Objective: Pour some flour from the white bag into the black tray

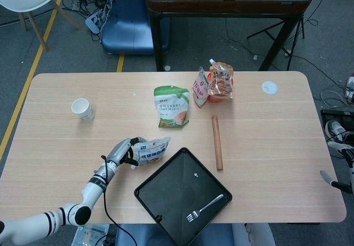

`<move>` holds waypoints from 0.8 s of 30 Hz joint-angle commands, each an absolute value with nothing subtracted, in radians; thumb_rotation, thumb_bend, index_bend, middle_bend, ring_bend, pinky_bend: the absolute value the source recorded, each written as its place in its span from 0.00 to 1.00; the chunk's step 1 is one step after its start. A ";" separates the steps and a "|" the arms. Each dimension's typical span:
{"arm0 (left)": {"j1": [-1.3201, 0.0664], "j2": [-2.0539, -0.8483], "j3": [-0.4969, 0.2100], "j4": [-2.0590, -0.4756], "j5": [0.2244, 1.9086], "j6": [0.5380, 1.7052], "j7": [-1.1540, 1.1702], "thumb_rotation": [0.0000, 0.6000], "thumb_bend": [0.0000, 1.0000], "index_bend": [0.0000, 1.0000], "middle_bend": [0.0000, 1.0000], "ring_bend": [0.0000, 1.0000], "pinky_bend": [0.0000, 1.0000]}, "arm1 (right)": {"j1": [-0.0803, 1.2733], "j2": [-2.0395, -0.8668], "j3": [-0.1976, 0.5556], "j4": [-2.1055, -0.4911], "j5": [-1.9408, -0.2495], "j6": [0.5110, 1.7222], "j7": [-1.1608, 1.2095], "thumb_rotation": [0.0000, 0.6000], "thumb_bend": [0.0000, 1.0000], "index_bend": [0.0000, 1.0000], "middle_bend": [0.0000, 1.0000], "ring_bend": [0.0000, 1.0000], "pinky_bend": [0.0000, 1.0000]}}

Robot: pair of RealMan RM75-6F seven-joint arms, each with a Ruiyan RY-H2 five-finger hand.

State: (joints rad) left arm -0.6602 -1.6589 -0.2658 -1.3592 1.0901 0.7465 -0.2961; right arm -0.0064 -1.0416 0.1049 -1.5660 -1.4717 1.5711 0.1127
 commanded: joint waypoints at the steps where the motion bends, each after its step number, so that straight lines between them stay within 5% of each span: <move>1: -0.662 -1.655 -0.261 -1.362 1.093 0.743 -0.297 1.00 0.31 0.22 0.36 0.26 0.50 | -0.007 -1.042 0.105 -1.566 -1.470 1.571 0.113 1.00 0.16 0.28 0.33 0.19 0.20; 9: -0.657 -1.638 -0.257 -1.394 1.120 0.754 -0.321 1.00 0.31 0.13 0.25 0.18 0.44 | -0.010 -1.041 0.106 -1.566 -1.466 1.574 0.113 1.00 0.16 0.28 0.34 0.19 0.20; 24: -0.655 -1.575 -0.225 -1.536 1.195 0.756 -0.359 1.00 0.31 0.16 0.25 0.19 0.44 | -0.009 -1.046 0.106 -1.561 -1.463 1.571 0.114 1.00 0.16 0.28 0.34 0.19 0.20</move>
State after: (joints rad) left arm -0.6533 -1.5819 -0.2265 -1.5261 1.1882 0.7553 -0.3559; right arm -0.0092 -1.0464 0.1065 -1.5607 -1.4633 1.5714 0.1144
